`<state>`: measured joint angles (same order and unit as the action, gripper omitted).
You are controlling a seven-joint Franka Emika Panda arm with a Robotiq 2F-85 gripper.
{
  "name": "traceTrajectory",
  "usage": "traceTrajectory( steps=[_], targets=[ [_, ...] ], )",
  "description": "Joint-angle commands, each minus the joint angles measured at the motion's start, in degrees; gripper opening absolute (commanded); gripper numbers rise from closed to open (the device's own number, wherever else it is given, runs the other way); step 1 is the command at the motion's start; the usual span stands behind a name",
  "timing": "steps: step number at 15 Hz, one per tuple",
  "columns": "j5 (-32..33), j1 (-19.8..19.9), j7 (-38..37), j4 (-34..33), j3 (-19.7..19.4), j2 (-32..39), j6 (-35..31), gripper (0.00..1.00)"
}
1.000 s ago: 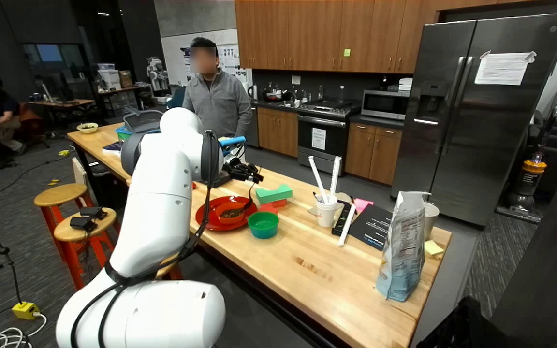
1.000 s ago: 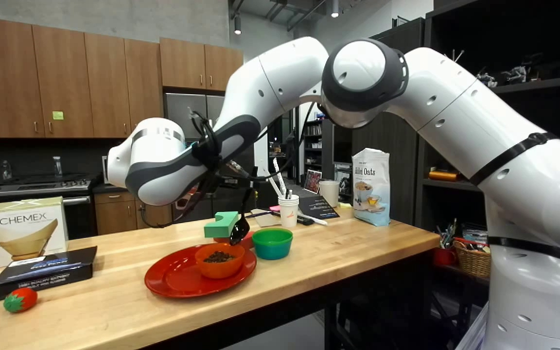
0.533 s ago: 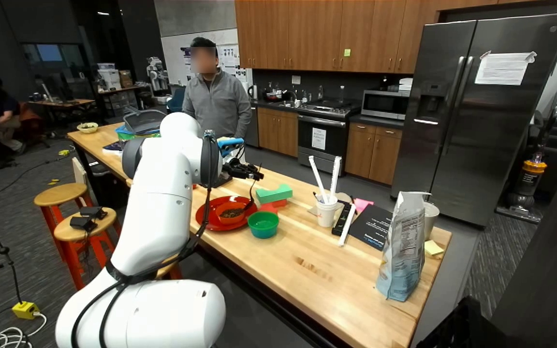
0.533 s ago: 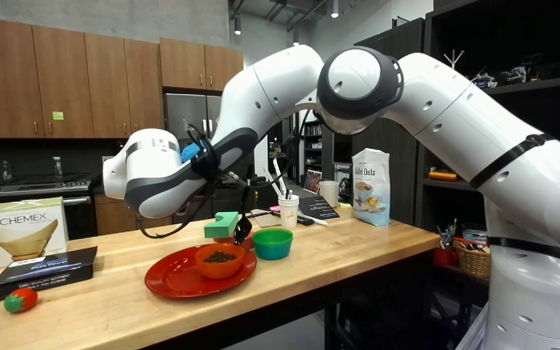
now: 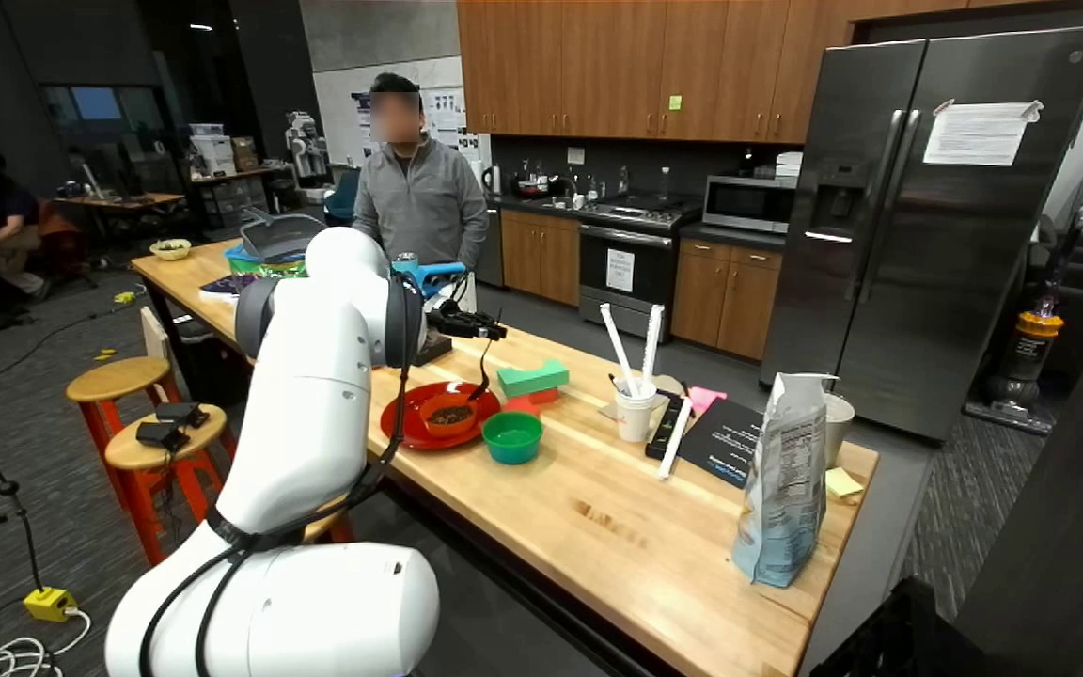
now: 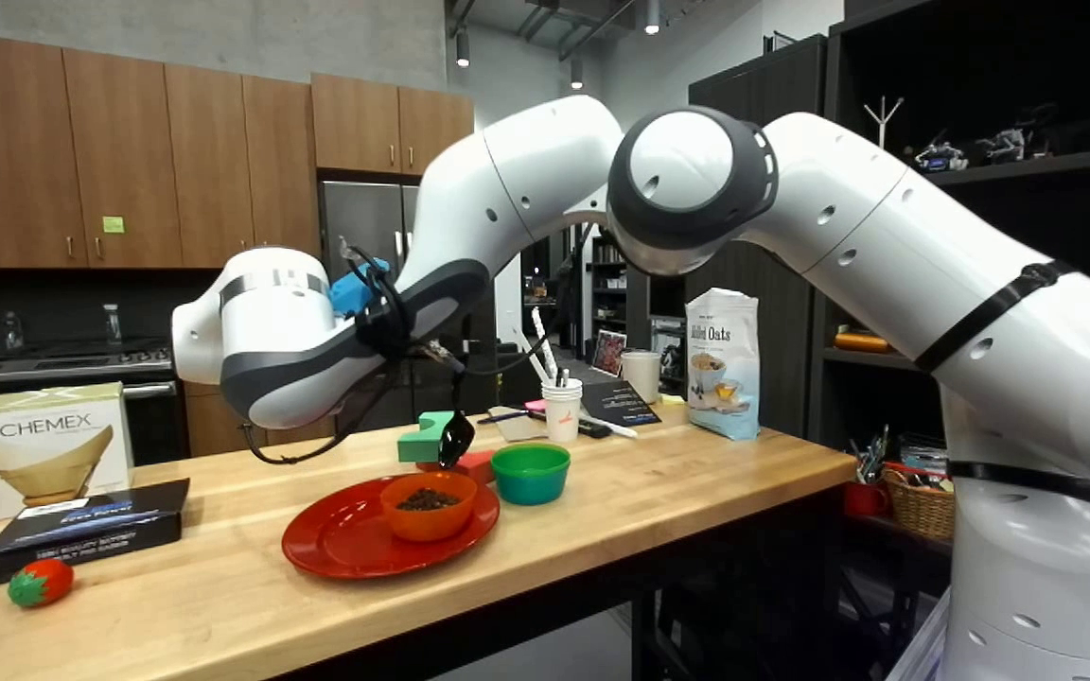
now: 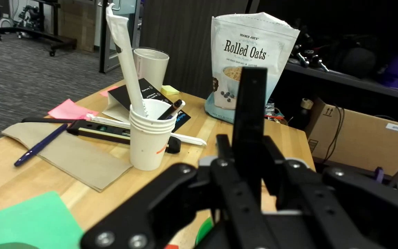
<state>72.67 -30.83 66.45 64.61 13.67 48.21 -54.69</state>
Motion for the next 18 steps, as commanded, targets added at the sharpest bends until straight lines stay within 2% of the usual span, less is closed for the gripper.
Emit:
traceTrajectory(
  steps=[1,6,7,11,12,15,18],
  targets=[
    [-2.5,0.0,0.3,-7.6,0.5,1.0,1.8,0.06],
    [-12.4,3.0,-1.7,-14.3,1.3,0.3,5.7,0.06],
    [-15.6,3.3,-2.3,-14.7,0.0,-0.3,5.5,0.06],
    [-27.0,6.4,-4.5,-18.9,-0.1,-0.1,6.3,0.06],
    [-29.1,8.3,-6.2,-18.9,1.8,-0.4,6.1,0.06],
    [-37.3,11.6,-10.1,-19.8,3.1,-0.7,4.2,0.06],
    [-42.6,13.7,-12.7,-19.1,3.5,-1.0,2.9,0.06]
  ],
)
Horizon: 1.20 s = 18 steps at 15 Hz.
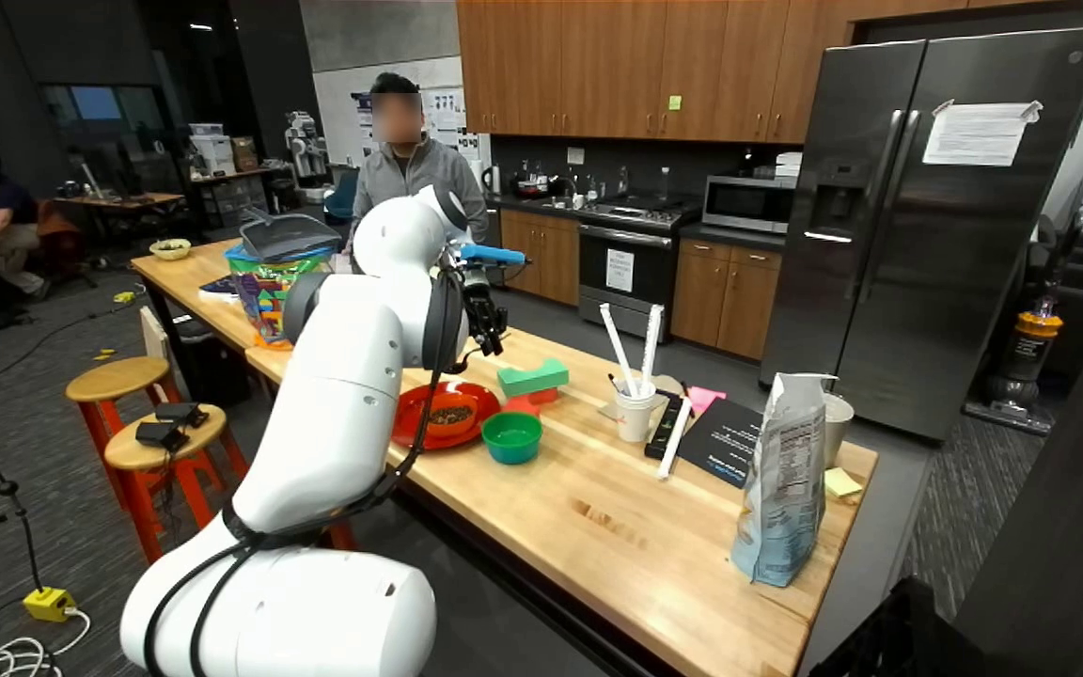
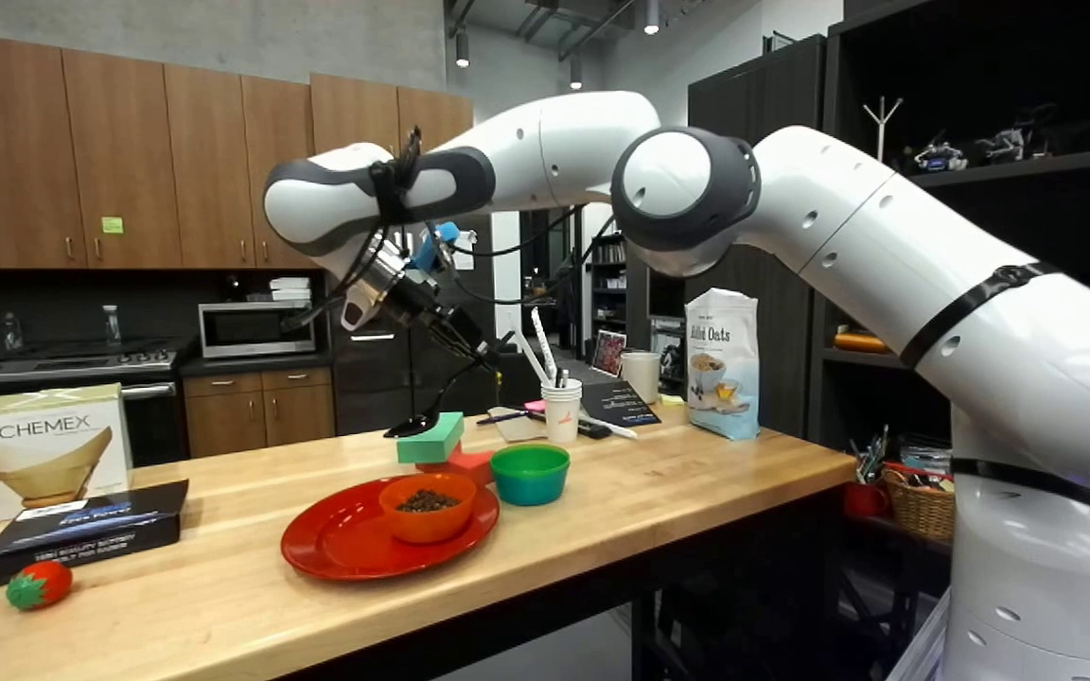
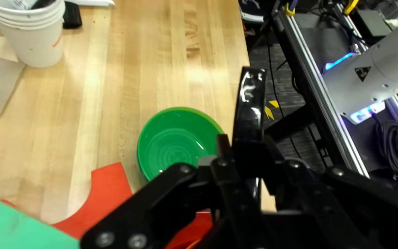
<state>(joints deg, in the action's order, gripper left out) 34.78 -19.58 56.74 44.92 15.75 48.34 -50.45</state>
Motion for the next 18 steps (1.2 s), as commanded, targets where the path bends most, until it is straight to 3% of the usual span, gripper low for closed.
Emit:
traceTrajectory(
  steps=[1,9,18],
  targets=[
    [-5.9,3.0,-3.6,0.9,1.5,-1.2,-1.6,0.06],
    [-4.3,3.8,-5.9,7.4,0.8,-3.7,-7.4,0.06],
    [-4.1,4.3,-10.4,24.2,1.3,-12.3,-19.7,0.06]
  ],
)
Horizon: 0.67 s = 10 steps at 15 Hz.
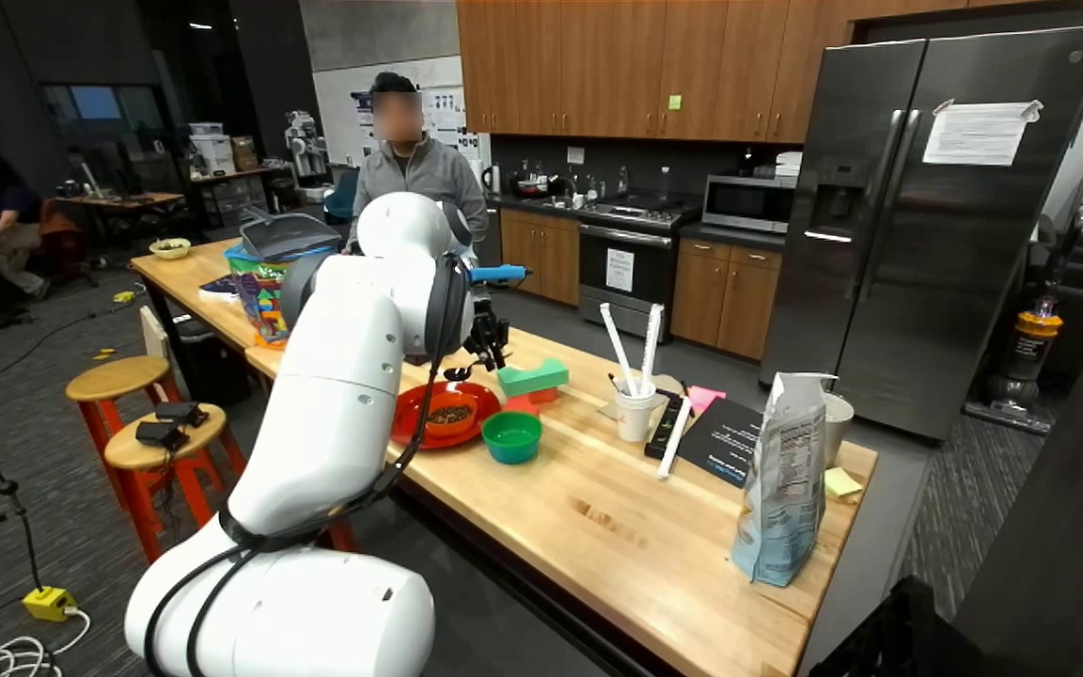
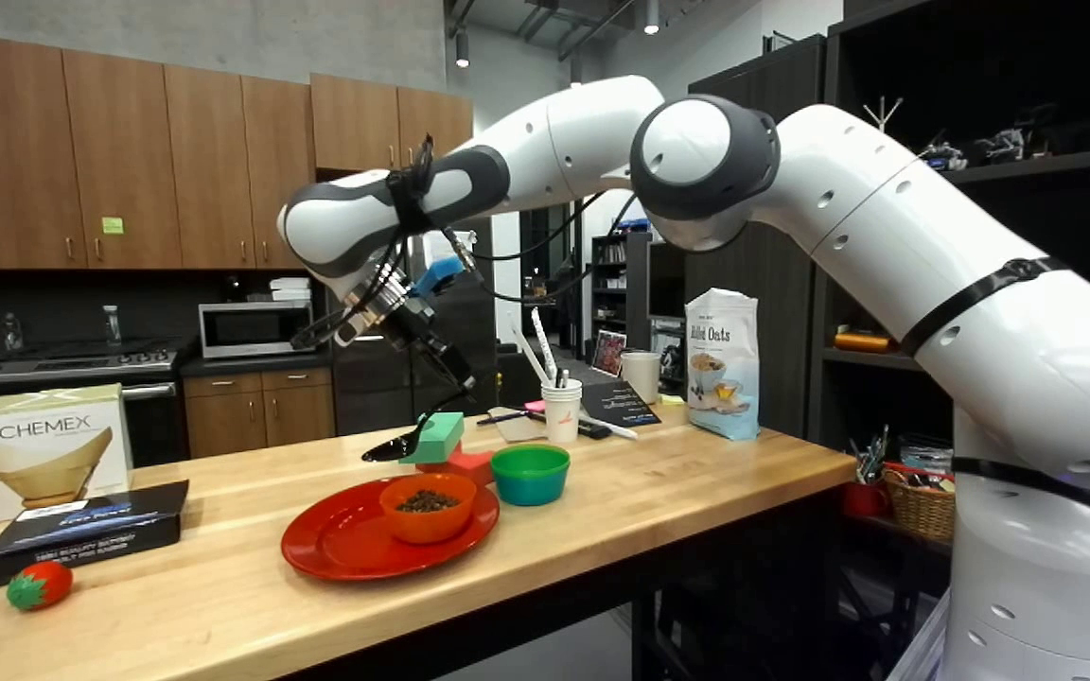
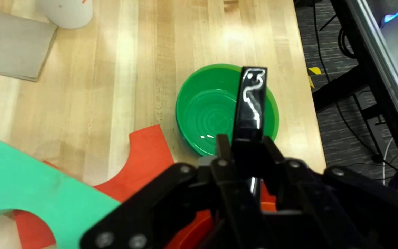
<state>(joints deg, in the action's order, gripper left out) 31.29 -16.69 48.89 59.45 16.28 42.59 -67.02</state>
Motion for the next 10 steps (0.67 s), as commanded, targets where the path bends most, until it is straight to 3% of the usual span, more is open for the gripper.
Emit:
traceTrajectory(
  steps=[1,10],
  targets=[
    [-0.9,1.5,-3.1,11.7,0.8,-7.9,-3.4,0.06],
    [-4.4,1.4,-6.3,27.4,-0.5,-18.4,-5.8,0.06]
  ],
)
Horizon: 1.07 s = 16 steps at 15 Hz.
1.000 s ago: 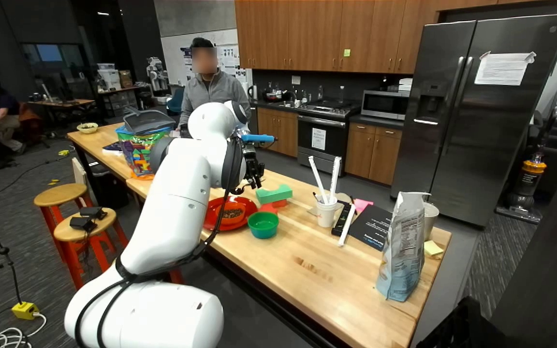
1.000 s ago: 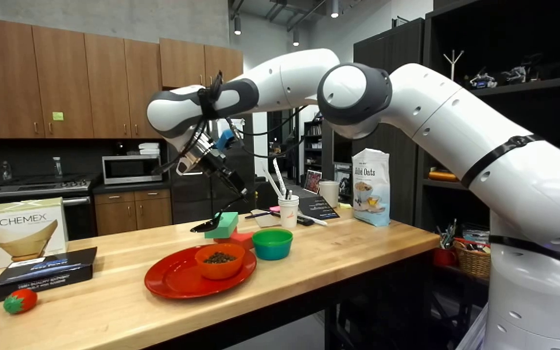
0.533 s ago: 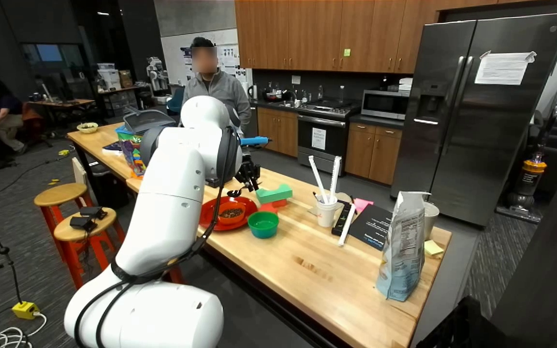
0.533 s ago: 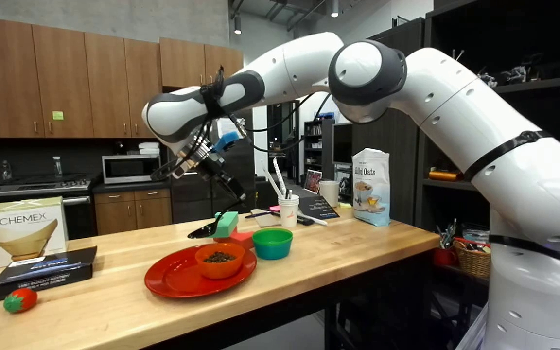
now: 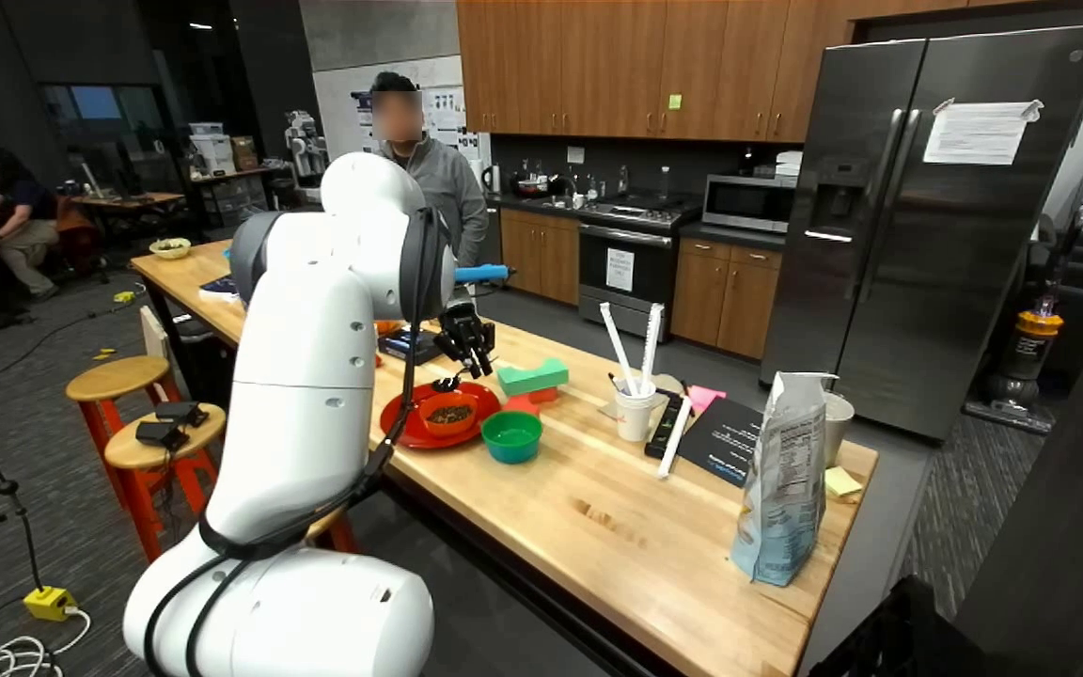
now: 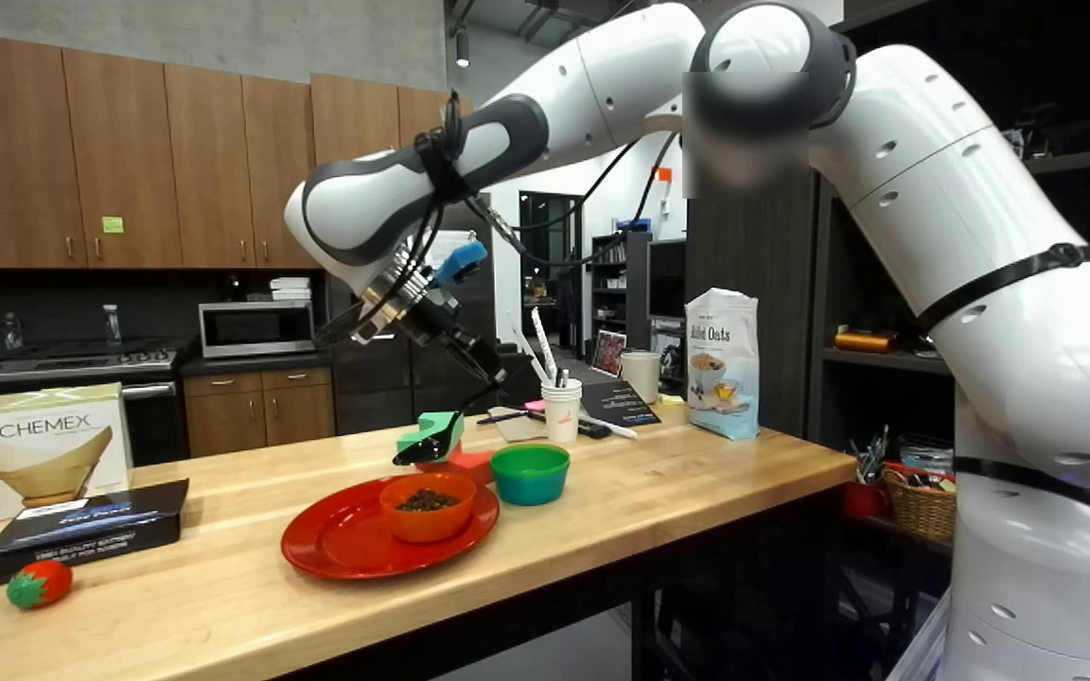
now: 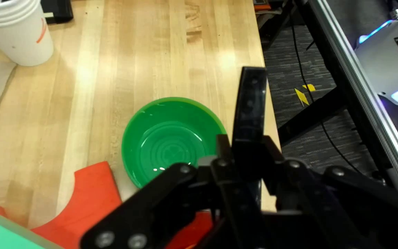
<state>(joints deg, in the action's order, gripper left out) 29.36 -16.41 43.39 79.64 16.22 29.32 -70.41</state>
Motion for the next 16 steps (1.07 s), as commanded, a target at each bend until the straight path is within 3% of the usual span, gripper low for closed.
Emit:
traceTrajectory(
  steps=[1,6,16],
  targets=[
    [-3.1,1.4,-0.7,8.4,-0.5,-5.8,-2.7,0.06],
    [-6.9,3.8,1.1,11.9,-0.7,-7.0,-5.4,0.06],
    [-7.4,5.6,2.0,12.1,-1.8,-6.5,-10.6,0.06]
  ],
)
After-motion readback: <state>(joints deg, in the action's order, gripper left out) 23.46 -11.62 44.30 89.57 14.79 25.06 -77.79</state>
